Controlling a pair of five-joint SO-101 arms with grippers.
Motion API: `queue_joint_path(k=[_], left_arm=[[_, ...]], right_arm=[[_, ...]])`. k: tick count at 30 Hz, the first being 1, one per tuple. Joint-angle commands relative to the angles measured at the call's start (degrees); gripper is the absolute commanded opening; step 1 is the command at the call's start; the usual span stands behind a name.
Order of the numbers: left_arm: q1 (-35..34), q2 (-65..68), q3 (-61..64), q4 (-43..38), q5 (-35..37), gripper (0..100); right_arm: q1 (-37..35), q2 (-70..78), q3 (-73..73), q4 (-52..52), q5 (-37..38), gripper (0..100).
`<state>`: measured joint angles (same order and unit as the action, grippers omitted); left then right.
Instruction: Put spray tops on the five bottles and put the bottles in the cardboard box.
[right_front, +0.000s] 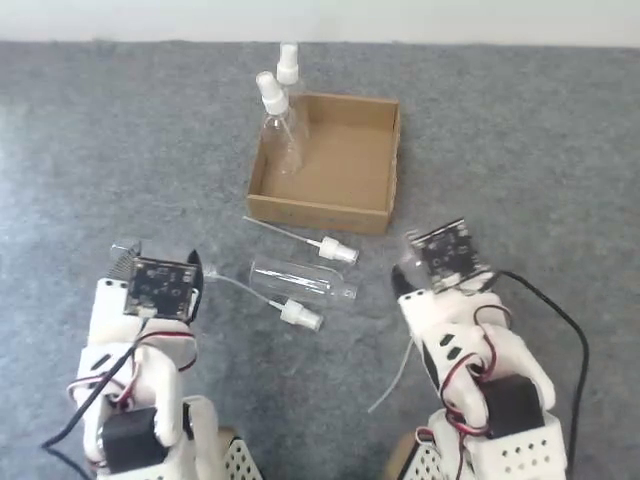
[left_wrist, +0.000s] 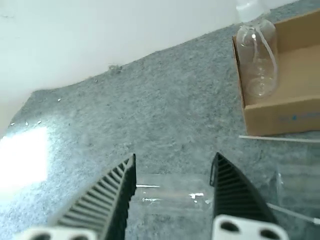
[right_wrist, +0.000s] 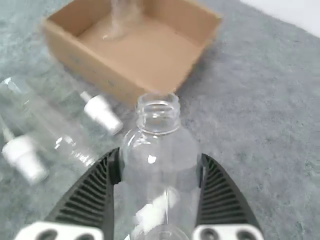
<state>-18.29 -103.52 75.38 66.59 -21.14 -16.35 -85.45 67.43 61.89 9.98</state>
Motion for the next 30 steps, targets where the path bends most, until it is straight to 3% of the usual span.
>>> queue_joint_path(k=[1, 10, 17, 30], left_arm=[[3.43, -0.79, -3.65, 2.9, -2.2, 23], [9.67, -0.7, -3.74, 6.15, -5.89, 20], [12.84, -0.7, -3.82, 9.93, -9.41, 20], [12.75, -0.7, -3.82, 10.99, -10.81, 20]], right_arm=[[5.67, -1.19, -0.79, -3.21, -2.2, 4.7], [13.49, -1.01, -0.7, -6.73, -5.63, 4.7], [13.67, -0.57, -0.62, -7.08, -5.63, 4.7], [13.76, -0.57, -0.53, -7.52, -5.45, 4.7]])
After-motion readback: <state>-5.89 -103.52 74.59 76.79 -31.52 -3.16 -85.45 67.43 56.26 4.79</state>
